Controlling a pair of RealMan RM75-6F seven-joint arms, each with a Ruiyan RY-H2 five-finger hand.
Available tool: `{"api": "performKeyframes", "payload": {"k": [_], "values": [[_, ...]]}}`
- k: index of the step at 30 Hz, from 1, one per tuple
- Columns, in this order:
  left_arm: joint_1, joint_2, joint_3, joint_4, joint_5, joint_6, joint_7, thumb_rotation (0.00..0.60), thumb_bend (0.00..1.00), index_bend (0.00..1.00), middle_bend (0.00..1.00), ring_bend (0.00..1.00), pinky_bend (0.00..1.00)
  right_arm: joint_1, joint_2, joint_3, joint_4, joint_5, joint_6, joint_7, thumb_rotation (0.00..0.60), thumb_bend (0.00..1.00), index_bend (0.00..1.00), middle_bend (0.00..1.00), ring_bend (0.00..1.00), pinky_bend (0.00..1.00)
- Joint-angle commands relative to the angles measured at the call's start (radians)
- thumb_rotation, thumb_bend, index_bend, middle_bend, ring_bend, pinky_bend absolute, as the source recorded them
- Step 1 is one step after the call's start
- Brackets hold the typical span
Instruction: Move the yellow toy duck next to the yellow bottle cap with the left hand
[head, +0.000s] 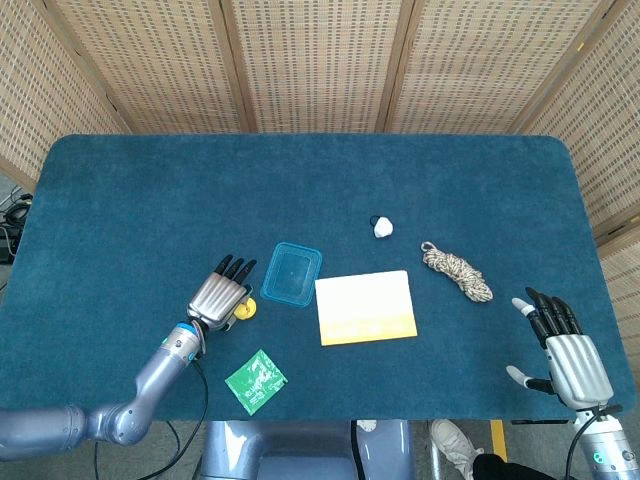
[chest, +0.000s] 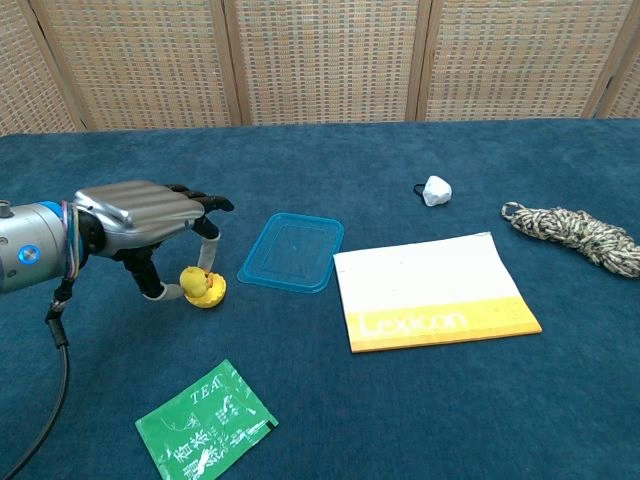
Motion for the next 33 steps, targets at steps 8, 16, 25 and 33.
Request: {"api": "performKeyframes", "payload": {"k": [8,16,25,33], "values": [[-0.036,-0.004,0.016,-0.006,-0.042,0.030,0.009,0.600,0.34,0.50,0.00,0.00,0.00,0.000,0.002,0.003,0.003,0.007,0.000,0.011,0.600,0.00,0.11,0.00,0.00,0.00],[-0.052,0.000,0.037,0.000,-0.064,0.046,0.007,0.600,0.34,0.47,0.00,0.00,0.00,0.000,0.002,0.000,0.001,0.004,-0.001,0.007,0.600,0.00,0.11,0.00,0.00,0.00],[-0.072,0.011,0.059,-0.003,-0.105,0.050,0.008,0.600,0.33,0.17,0.00,0.00,0.00,-0.001,0.001,0.001,0.001,0.004,0.001,0.008,0.600,0.00,0.11,0.00,0.00,0.00],[-0.036,0.055,0.062,-0.064,-0.028,0.118,-0.085,0.600,0.33,0.13,0.00,0.00,0.00,0.002,-0.001,-0.001,0.004,0.006,-0.006,0.004,0.600,0.00,0.11,0.00,0.00,0.00]]}}
